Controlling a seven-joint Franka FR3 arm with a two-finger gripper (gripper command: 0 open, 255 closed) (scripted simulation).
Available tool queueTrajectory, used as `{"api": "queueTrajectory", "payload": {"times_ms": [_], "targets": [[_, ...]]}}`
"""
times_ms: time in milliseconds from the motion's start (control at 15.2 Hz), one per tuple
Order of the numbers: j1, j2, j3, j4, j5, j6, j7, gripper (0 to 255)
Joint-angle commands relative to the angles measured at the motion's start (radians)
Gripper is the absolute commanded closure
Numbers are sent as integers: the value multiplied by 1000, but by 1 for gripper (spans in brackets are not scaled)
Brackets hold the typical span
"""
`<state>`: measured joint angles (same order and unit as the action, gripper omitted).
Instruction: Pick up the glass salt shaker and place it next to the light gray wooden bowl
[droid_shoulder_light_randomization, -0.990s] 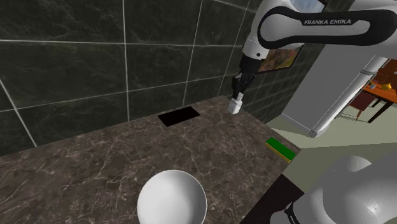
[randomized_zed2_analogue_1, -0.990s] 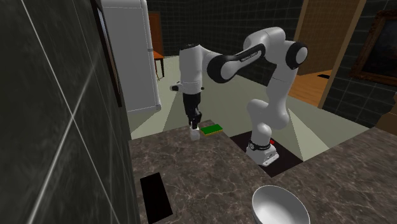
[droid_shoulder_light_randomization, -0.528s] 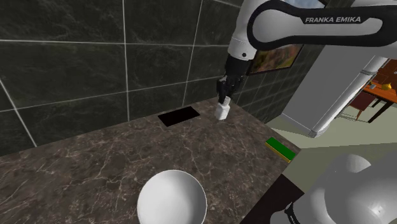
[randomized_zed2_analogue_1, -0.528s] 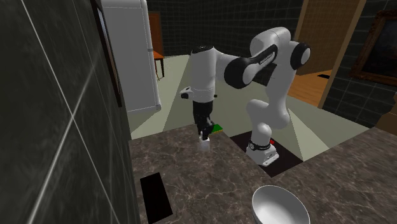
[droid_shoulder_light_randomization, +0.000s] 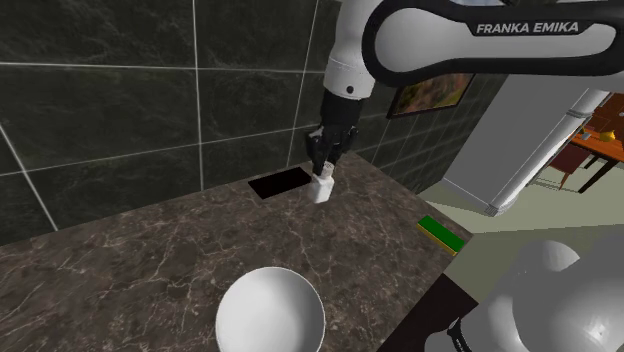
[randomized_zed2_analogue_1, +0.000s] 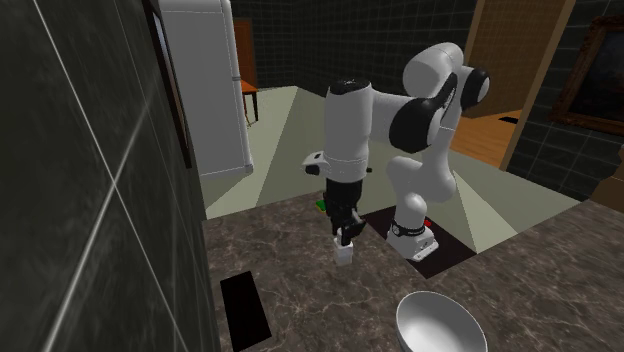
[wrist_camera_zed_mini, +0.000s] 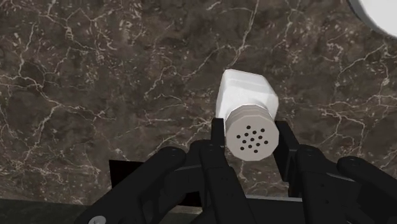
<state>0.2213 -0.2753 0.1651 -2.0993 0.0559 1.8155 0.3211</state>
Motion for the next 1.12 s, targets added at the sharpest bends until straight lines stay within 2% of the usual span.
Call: {"api": "queueTrajectory", "payload": {"times_ms": [0,528,1056], "targets": [[16,34,31,36,3,-1,49,255],[87,187,150,201,-14,-10,249,255],[184,405,244,451,-94,-54,454,255]]}}
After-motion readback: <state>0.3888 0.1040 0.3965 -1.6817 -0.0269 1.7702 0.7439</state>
